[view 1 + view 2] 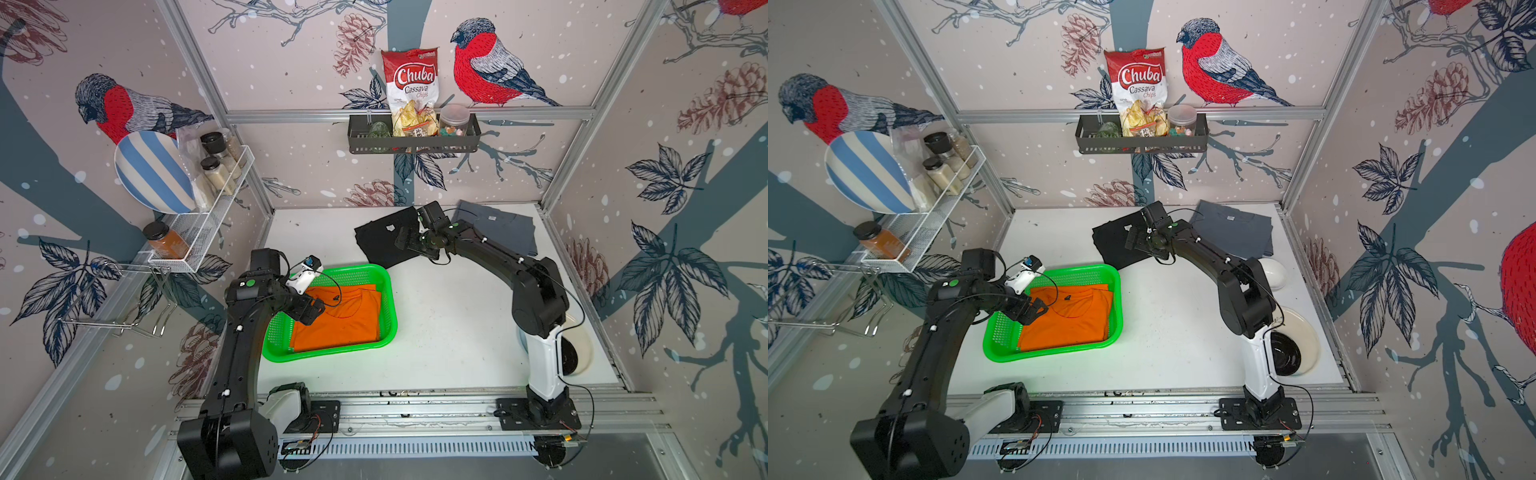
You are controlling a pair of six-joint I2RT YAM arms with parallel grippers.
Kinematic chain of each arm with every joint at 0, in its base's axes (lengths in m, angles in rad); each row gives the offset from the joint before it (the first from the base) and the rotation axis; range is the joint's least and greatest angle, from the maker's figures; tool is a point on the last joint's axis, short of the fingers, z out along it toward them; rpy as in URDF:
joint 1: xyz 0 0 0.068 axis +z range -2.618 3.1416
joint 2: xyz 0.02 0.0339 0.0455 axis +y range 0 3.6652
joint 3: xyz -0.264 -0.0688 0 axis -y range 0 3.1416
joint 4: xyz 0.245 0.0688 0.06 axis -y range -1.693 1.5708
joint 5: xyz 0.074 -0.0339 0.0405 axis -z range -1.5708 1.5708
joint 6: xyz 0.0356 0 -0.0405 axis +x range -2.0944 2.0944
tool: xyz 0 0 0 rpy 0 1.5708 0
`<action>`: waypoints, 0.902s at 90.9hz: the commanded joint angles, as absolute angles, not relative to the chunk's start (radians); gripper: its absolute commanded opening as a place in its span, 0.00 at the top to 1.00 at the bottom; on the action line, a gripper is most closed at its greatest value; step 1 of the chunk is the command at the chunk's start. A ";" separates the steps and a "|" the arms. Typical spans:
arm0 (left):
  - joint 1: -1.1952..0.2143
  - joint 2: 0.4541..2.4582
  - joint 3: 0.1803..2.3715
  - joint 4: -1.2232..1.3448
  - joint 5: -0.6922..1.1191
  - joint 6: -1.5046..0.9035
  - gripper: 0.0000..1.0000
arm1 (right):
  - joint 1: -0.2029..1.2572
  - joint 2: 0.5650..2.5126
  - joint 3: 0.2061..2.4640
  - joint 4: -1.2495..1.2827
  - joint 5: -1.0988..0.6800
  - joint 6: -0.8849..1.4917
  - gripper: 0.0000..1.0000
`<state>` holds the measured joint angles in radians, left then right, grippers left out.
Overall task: Put the folded t-shirts into the basket
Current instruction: Move the bin to the center of the board, then move the T-shirt to the center of the board.
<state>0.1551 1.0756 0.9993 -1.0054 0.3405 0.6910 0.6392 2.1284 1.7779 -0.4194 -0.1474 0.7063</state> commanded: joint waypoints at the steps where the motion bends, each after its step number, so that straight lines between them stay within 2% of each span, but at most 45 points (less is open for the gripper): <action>1: 0.158 1.040 0.964 -1.008 0.351 0.741 0.04 | 0.630 2.249 1.849 -0.133 -0.182 0.736 0.00; 10: 0.158 1.020 0.943 -1.016 0.364 0.752 0.04 | 0.621 2.386 1.944 -0.075 -0.209 0.761 0.00; 16: 0.158 1.011 0.932 -1.011 0.370 0.756 0.04 | 0.620 2.458 2.026 -0.123 -0.200 0.769 0.00; 25: 0.154 0.998 0.929 -1.017 0.375 0.782 0.06 | 0.626 2.475 2.017 -0.140 -0.196 0.772 0.00; 38: 0.147 0.985 0.925 -1.017 0.384 0.814 0.06 | 0.635 2.379 1.813 -0.171 -0.161 0.792 0.00; 60: 0.138 1.006 0.929 -0.987 0.433 0.794 0.06 | 0.631 2.090 1.286 -0.149 -0.148 0.955 0.00; 72: 0.121 1.025 0.943 -0.965 0.435 0.787 0.06 | 0.669 1.894 1.115 -0.292 -0.097 1.007 0.00; 82: 0.075 1.063 0.965 -0.944 0.412 0.796 0.06 | 0.693 1.773 0.944 -0.326 -0.126 1.130 0.00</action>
